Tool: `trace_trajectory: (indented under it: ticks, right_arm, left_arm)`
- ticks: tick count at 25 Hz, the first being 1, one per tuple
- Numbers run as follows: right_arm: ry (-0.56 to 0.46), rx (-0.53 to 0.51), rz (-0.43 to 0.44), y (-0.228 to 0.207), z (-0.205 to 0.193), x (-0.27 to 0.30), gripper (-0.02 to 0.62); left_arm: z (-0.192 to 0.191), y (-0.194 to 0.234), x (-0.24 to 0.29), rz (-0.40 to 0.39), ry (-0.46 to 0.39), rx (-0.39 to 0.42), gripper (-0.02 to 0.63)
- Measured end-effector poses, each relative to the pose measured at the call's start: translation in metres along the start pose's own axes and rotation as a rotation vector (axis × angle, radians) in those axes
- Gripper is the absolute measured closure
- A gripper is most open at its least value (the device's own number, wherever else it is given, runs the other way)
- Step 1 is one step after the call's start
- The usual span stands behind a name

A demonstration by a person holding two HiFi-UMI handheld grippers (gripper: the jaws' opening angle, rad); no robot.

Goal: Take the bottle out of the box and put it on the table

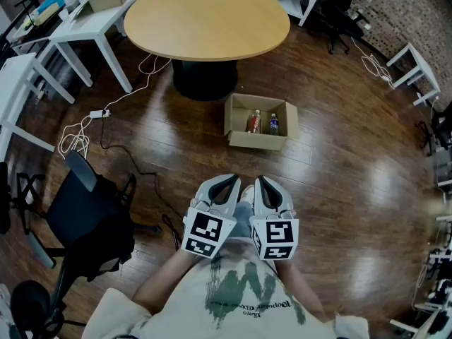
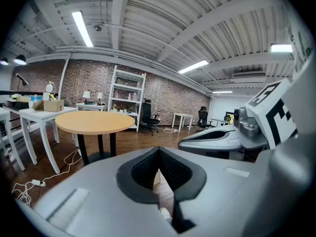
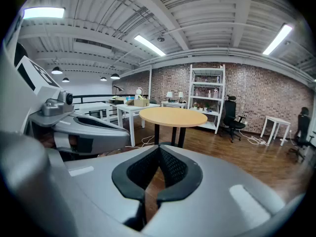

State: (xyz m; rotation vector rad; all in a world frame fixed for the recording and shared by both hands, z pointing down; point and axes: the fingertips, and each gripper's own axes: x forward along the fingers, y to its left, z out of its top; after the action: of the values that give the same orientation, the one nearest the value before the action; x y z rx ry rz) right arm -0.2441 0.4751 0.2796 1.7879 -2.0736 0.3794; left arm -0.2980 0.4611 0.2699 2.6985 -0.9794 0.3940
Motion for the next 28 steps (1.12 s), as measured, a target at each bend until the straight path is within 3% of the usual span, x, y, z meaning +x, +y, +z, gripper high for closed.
trace_trajectory:
  ticks: [10,28]
  right_arm:
    - [-0.042,0.009,0.085,-0.060,0.035,0.072,0.595]
    - [-0.039,0.097,0.148,-0.230,0.059,0.164,0.595]
  left_arm:
    - [0.028,0.028,0.091,0.080,0.035,0.029,0.609]
    - [0.076,0.006,0.279,0.097,0.132,0.016,0.609]
